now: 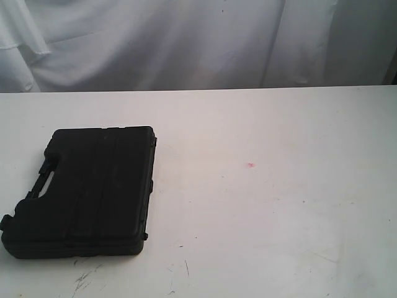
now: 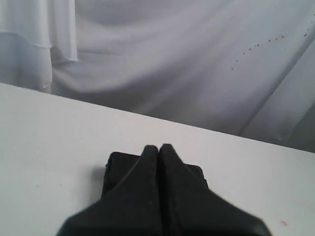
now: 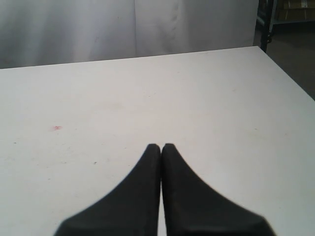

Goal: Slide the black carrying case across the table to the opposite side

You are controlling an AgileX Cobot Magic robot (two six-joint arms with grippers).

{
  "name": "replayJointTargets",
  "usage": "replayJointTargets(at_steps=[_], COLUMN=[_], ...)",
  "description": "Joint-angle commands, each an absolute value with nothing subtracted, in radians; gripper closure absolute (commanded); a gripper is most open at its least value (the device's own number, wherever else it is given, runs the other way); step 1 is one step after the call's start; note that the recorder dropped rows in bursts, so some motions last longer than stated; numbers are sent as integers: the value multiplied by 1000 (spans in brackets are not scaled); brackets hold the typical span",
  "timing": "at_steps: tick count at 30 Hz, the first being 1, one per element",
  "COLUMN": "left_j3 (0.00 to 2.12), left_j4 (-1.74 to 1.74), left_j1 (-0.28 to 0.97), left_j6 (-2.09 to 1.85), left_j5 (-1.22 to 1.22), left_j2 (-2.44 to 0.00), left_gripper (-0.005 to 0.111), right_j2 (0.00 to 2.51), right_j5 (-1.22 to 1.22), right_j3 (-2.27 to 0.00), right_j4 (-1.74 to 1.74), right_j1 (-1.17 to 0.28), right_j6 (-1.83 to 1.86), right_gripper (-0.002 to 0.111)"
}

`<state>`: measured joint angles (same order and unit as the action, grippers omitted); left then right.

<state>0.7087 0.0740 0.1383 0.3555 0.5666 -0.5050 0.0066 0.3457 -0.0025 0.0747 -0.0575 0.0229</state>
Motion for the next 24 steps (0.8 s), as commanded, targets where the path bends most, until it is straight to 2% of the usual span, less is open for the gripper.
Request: replayJointTargets(at_steps=[1,6,14,24], left_j3=[705,675,511,359], left_j4=[145,184,163,133], left_j1=[140,134,8,-1], left_j6=[360,359,359,359], left_j5=[572,619,603,594], left_j2=[-476,-465,-307,-111], left_gripper=[107,107,107,107], right_j2=[0,0,0,0], right_j5=[346,346,346,346], right_j3=[0,0,0,0], right_j4=[69,69,69,69], right_j1=[-57,-57,-57,-57], right_j6=[26,26,26,26], right_gripper=[108,108,108,108])
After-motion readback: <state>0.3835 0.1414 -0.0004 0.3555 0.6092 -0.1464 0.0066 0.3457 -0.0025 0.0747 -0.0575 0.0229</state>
